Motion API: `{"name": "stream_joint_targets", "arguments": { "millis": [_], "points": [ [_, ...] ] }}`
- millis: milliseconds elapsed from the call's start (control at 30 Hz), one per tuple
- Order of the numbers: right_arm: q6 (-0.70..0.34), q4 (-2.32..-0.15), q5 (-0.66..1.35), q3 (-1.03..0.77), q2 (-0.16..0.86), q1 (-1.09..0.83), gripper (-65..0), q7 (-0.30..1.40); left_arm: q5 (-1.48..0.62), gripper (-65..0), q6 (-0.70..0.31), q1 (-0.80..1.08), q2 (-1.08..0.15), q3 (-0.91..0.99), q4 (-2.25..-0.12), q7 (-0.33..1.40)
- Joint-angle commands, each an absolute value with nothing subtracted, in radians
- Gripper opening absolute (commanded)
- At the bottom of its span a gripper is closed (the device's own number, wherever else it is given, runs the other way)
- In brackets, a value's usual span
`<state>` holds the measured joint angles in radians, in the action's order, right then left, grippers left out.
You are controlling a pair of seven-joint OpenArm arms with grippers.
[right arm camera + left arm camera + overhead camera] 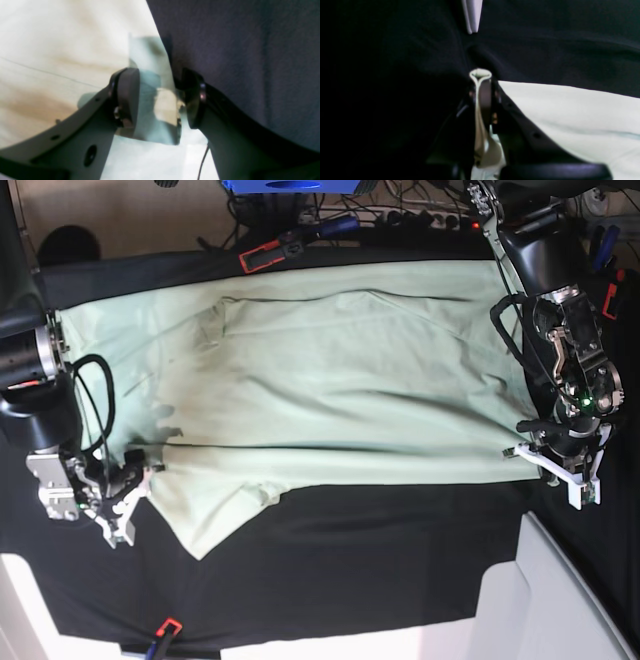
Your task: Fold the T-shirt properly
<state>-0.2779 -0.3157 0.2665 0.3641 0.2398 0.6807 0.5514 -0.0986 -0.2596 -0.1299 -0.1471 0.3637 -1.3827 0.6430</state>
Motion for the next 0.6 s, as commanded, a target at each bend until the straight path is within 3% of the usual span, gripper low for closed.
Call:
{"name": "stream_joint_targets", "arguments": {
  "millis": [0, 67, 233, 567],
  "points": [
    [-0.277, -0.323, 0.271, 0.358, 0.248, 0.714, -38.4, 0.542, -0.105, -65.0, -0.251, -0.150, -0.162, 0.366, -1.397, 0.619],
    [-0.277, -0.323, 0.271, 0.358, 0.248, 0.714, -40.2, 0.542, -0.105, -65.0, -0.251, -0.150, -0.162, 0.366, -1.397, 0.619],
    [-0.277, -0.328, 0.271, 0.358, 0.248, 0.717, -65.0, 0.542, -0.105, -65.0, -0.251, -0.150, -0.162, 0.366, -1.397, 0.619],
    [-0.277, -0.343, 0.271, 0.358, 0.248, 0.743, -65.0, 0.539, -0.105, -65.0, -0.251, -0.150, -0.162, 0.366, -1.397, 0.619]
  ]
}}
